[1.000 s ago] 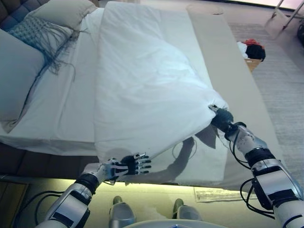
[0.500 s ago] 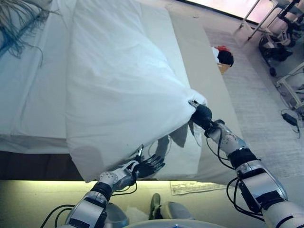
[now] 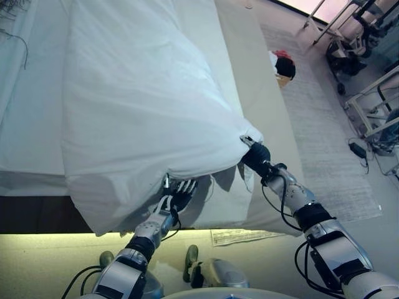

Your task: Make the bed neatly

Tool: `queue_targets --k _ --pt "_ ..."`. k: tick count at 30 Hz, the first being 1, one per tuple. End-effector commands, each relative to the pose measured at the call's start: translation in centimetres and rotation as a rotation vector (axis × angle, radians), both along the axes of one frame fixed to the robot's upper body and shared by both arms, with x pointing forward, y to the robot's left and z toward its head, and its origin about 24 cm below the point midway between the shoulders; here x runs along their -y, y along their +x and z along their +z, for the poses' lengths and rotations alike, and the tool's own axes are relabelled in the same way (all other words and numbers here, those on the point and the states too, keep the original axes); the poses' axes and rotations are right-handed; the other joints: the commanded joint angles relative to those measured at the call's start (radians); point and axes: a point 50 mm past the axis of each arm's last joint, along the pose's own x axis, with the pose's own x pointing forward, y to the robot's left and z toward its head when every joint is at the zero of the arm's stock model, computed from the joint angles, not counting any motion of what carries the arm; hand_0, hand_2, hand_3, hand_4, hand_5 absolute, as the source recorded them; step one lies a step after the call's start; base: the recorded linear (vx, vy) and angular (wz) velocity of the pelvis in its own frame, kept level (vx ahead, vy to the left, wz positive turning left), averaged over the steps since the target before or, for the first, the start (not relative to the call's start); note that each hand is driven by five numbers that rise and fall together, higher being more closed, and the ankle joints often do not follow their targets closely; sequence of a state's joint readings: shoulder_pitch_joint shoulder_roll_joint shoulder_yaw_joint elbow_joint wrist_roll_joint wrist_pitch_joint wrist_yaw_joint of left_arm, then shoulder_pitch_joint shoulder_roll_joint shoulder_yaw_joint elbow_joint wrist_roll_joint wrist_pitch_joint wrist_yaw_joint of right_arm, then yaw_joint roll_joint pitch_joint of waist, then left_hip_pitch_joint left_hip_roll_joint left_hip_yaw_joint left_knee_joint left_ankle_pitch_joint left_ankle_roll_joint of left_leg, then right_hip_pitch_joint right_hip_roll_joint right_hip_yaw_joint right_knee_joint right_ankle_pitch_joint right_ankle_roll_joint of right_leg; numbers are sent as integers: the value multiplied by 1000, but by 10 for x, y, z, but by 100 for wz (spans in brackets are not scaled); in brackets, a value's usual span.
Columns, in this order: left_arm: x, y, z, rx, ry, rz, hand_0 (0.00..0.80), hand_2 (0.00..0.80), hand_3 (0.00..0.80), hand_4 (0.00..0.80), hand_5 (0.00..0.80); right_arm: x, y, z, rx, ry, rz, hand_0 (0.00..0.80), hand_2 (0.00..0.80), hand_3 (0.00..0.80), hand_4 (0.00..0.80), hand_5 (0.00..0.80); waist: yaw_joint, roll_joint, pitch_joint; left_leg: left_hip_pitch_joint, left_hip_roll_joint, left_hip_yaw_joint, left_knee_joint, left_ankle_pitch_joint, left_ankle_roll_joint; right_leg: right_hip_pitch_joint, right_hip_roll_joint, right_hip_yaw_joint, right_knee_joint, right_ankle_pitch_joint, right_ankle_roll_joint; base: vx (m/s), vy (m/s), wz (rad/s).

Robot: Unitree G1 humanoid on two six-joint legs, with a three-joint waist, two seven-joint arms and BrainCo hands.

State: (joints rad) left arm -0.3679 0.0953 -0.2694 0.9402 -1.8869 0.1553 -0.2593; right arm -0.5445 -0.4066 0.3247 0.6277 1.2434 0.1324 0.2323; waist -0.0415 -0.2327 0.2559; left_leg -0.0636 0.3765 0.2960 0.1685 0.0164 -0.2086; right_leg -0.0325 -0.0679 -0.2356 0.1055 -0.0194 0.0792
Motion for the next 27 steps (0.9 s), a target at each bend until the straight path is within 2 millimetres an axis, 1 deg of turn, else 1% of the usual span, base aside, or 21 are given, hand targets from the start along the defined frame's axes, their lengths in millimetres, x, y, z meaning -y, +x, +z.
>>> queue_targets --k 1,5,9,12,16,17,18,19,27 --pt "23 26 38 241 -67 -10 0 0 0 0 0 29 8 46 218 121 -91 800 800 800 800 800 -5 4 -19 -6 70 -47 96 -43 -18 -9 -51 -12 51 2 66 35 9 9" --pt "25 24 41 300 -98 45 0 0 0 0 0 26 7 38 199 126 -92 800 800 800 800 800 3 19 -25 18 61 -48 74 -42 -19 4 -57 -11 48 0 71 37 26 10" --pt "18 24 44 350 -113 98 0 0 0 0 0 26 5 32 176 121 -95 800 800 800 800 800 11 29 -32 38 52 -52 64 -44 -20 18 -65 -15 48 -2 77 56 31 7" --pt "16 24 43 340 -97 110 0 0 0 0 0 27 2 23 151 127 -106 800 800 800 800 800 16 34 -44 59 45 -51 50 -46 -19 32 -70 -20 43 -1 83 56 22 7" --pt "12 18 36 305 -83 135 0 0 0 0 0 27 -3 15 121 121 -110 800 800 800 800 800 19 45 -64 77 35 -52 29 -39 -19 42 -77 -24 36 1 86 40 47 4" --pt "11 16 34 300 -81 141 251 251 251 251 251 27 -3 13 114 117 -112 800 800 800 800 800 21 48 -67 83 32 -52 24 -38 -18 46 -78 -25 35 1 86 41 56 1" --pt "10 15 32 290 -74 146 546 546 546 546 546 28 -4 12 107 113 -112 800 800 800 800 800 22 51 -70 88 29 -52 19 -37 -19 49 -79 -25 33 1 87 37 63 2" --pt "8 13 29 277 -62 151 800 800 800 800 800 28 -4 10 101 108 -111 800 800 800 800 800 23 55 -73 95 27 -51 13 -36 -19 53 -81 -26 32 1 88 32 65 1" --pt "1 4 19 257 -36 180 800 800 800 800 800 29 -7 4 72 89 -111 800 800 800 800 800 31 68 -85 131 17 -44 -18 -31 -20 76 -88 -37 23 1 91 11 49 2"
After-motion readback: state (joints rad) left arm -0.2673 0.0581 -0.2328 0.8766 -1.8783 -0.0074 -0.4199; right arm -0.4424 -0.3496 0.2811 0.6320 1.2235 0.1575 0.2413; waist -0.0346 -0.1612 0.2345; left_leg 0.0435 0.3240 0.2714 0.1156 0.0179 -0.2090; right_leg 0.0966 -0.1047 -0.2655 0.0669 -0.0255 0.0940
